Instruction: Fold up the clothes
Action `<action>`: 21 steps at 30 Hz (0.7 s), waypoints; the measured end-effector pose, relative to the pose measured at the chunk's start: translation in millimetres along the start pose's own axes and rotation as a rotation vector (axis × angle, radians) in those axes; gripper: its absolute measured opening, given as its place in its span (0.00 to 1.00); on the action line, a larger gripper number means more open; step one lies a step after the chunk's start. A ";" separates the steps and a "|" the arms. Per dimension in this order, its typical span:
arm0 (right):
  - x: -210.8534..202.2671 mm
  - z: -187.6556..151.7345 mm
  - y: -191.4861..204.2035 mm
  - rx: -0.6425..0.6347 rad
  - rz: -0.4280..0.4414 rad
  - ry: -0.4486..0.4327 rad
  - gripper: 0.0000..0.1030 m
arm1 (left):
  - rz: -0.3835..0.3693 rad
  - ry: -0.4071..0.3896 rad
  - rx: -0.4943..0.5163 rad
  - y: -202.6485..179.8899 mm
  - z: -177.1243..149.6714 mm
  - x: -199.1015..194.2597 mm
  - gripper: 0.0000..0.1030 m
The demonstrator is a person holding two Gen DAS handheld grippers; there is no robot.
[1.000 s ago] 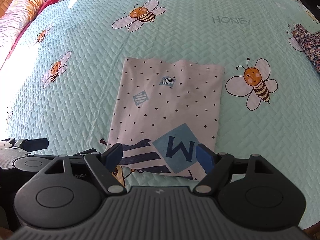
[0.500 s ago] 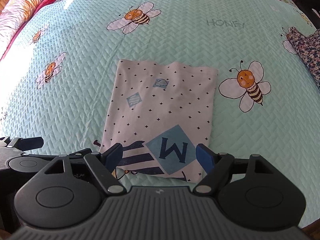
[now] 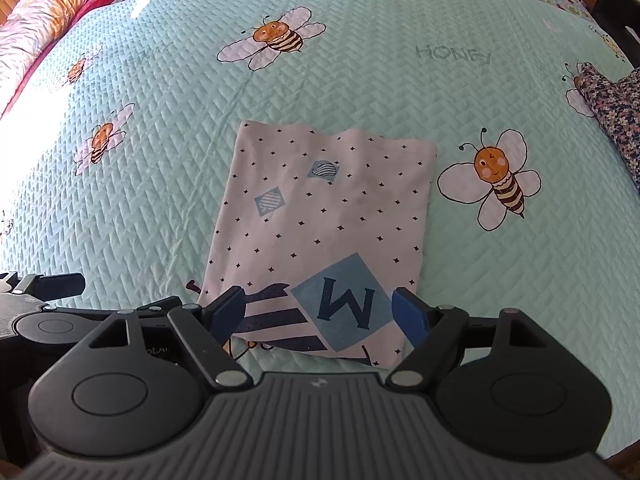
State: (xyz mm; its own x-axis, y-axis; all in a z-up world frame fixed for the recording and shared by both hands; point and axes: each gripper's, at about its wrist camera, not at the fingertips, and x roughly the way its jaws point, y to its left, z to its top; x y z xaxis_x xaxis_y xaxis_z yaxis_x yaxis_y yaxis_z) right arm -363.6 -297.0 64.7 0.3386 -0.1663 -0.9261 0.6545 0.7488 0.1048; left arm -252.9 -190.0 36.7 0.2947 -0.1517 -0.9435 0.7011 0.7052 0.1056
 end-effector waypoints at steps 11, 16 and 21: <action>-6.9 -6.1 -6.4 0.015 0.025 -0.118 0.78 | -0.031 -0.042 0.010 -2.9 0.7 -2.2 0.86; -17.9 -13.7 -12.5 0.018 0.032 -0.263 0.78 | -0.031 -0.059 0.013 -3.7 2.0 -3.3 0.86; -6.4 -14.4 -13.8 0.012 0.023 -0.233 0.79 | -0.036 -0.053 0.015 -4.7 1.7 -2.0 0.86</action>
State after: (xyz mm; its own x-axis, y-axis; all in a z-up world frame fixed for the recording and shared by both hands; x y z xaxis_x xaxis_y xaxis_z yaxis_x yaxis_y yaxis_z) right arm -384.6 -297.1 64.0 0.4997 -0.2938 -0.8149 0.6523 0.7466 0.1308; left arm -255.7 -194.2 38.6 0.3029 -0.2134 -0.9288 0.7213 0.6883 0.0771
